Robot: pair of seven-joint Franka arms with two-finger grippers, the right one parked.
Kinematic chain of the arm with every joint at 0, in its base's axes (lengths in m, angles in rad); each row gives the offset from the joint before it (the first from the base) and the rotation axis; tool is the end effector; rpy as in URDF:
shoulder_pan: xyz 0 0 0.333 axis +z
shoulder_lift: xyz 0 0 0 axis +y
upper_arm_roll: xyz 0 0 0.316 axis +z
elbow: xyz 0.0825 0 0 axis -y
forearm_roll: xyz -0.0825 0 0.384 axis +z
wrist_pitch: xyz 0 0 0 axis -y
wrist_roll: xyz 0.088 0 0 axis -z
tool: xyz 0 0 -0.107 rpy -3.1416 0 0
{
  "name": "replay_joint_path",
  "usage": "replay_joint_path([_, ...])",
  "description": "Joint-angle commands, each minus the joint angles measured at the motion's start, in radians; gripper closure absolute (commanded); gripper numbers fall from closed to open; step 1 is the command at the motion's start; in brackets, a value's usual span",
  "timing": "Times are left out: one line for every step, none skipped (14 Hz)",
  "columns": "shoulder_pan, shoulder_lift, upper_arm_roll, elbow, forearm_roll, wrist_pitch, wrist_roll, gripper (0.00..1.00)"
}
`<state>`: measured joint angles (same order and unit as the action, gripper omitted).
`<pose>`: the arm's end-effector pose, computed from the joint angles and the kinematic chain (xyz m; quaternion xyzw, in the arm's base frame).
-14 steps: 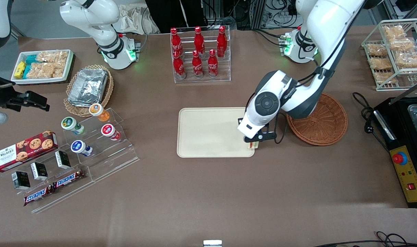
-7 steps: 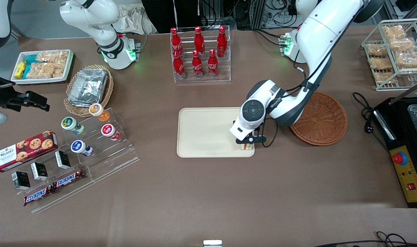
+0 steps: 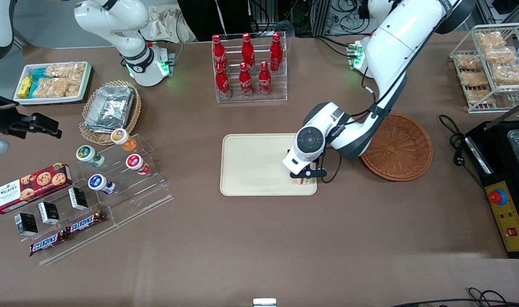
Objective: Place sandwich from basket to tray
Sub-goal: 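Carry the sandwich over the cream tray and lower it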
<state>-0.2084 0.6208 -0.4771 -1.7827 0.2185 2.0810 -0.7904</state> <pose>0.5047 -0.3742 0.2204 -0.9913 -0.0083 0.1237 0.0433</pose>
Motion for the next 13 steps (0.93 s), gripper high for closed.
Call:
replay_joint_path([-0.011, 0.017, 0.003, 0.029, 0.038, -0.005, -0.018, 0.46])
replay_joint_path([-0.011, 0.017, 0.003, 0.029, 0.038, -0.005, -0.018, 0.31])
replay_joint_path([-0.009, 0.016, 0.003, 0.029, 0.038, -0.005, -0.020, 0.00])
replay_joint_path([-0.005, 0.010, 0.003, 0.029, 0.035, -0.005, -0.027, 0.00])
replay_joint_path([-0.003, 0.001, 0.003, 0.031, 0.035, -0.012, -0.036, 0.00])
replay_joint_path([-0.002, -0.004, 0.003, 0.043, 0.032, -0.018, -0.038, 0.00])
replay_joint_path([-0.002, -0.016, 0.003, 0.064, 0.022, -0.036, -0.038, 0.00])
replay_joint_path([0.000, -0.024, 0.003, 0.089, 0.019, -0.070, -0.038, 0.00])
replay_joint_path([0.000, -0.033, 0.003, 0.116, 0.018, -0.115, -0.032, 0.00])
replay_joint_path([0.006, -0.044, 0.003, 0.141, 0.015, -0.158, -0.027, 0.00])
replay_joint_path([0.027, -0.052, 0.000, 0.160, 0.012, -0.189, -0.024, 0.00])
replay_joint_path([0.041, -0.079, 0.000, 0.163, -0.008, -0.211, -0.018, 0.00])
replay_joint_path([0.055, -0.110, 0.000, 0.161, -0.033, -0.219, -0.017, 0.00])
